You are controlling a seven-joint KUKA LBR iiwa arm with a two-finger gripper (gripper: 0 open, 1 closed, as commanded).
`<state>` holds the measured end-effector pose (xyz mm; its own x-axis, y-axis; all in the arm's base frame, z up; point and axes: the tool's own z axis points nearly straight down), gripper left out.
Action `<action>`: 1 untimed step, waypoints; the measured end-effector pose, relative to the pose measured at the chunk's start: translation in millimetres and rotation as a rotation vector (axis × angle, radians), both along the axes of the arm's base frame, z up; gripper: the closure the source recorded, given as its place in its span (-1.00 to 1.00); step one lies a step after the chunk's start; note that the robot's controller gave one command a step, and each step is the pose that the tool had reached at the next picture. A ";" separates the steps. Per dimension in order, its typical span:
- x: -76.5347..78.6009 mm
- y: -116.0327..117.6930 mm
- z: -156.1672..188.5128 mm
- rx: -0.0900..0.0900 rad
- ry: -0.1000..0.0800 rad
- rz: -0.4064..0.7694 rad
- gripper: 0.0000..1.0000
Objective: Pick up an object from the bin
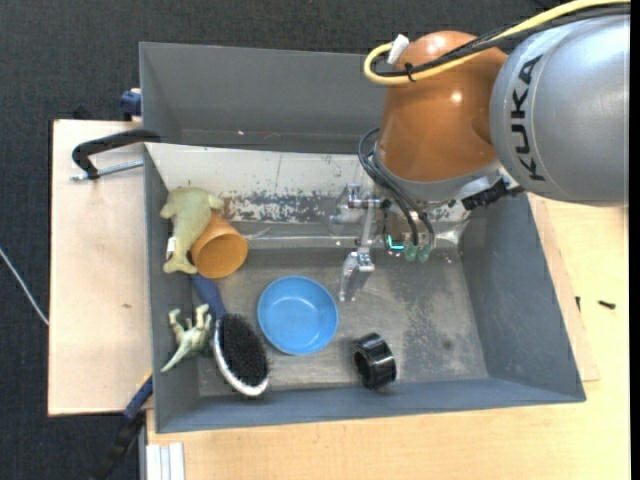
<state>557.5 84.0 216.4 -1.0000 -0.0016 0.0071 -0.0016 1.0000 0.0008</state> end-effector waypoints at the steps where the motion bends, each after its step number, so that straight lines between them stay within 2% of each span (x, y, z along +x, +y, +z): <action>1: 17.7 40.1 -144.9 0.002 -0.013 0.095 -1.00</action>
Offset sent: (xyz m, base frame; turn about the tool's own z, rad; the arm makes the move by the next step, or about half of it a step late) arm 0.0154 0.0382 -0.1464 -0.0941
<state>575.3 124.1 71.5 -0.9953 -0.0969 -0.0058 -0.0969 0.9953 0.0021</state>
